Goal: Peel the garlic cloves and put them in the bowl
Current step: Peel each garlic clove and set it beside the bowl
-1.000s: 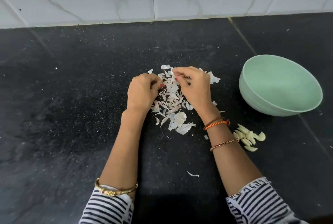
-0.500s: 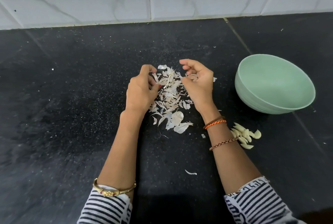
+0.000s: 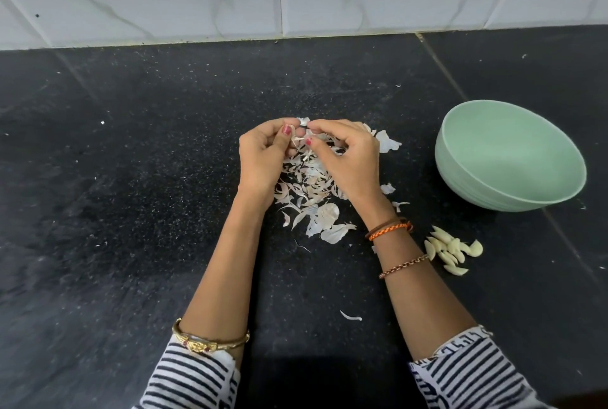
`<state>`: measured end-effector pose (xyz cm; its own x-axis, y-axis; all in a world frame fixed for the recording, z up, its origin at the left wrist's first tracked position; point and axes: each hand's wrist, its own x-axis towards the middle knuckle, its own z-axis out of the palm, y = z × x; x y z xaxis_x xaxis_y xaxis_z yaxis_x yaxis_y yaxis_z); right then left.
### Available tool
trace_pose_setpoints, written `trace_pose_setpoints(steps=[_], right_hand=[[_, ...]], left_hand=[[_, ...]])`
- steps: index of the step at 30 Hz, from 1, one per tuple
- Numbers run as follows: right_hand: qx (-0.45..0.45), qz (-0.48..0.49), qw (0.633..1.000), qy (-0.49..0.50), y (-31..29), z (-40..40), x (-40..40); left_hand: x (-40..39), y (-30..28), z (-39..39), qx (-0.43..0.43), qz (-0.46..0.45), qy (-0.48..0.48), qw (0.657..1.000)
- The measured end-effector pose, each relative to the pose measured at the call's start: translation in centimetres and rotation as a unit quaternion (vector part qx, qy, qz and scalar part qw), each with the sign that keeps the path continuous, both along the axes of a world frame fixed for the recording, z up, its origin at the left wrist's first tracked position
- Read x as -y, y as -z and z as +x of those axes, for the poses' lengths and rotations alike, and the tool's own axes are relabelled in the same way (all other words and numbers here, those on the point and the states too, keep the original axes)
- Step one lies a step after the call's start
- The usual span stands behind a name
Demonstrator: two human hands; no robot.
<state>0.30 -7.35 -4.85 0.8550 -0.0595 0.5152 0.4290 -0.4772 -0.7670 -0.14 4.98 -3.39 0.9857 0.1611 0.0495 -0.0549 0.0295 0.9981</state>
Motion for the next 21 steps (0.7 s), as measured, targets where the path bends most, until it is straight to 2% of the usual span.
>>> trace_pose_setpoints(steps=[2,8,10,13,17,21], right_hand=[[0.004,-0.002,1.0,-0.003,0.05,0.04,0.16],[0.011,0.0,1.0,0.019,0.08,-0.08,0.12],[0.009,0.0,1.0,0.029,0.15,-0.05,0.26],[-0.004,-0.017,0.999,0.034,0.29,0.07,0.23],[0.053,-0.105,0.992,0.041,0.37,0.16,0.39],[0.124,-0.208,0.969,0.053,0.19,0.12,0.57]], left_hand=[[0.38,-0.08,-0.24,-0.001,-0.036,0.007,0.999],[0.99,-0.5,-0.66,0.007,-0.041,0.009,0.999],[0.8,-0.54,-0.63,0.01,-0.026,0.002,1.0],[0.5,-0.33,-0.5,0.019,0.043,-0.002,0.999],[0.23,-0.09,-0.45,0.023,0.066,0.002,0.998],[0.12,-0.11,-0.54,0.018,0.065,-0.005,0.998]])
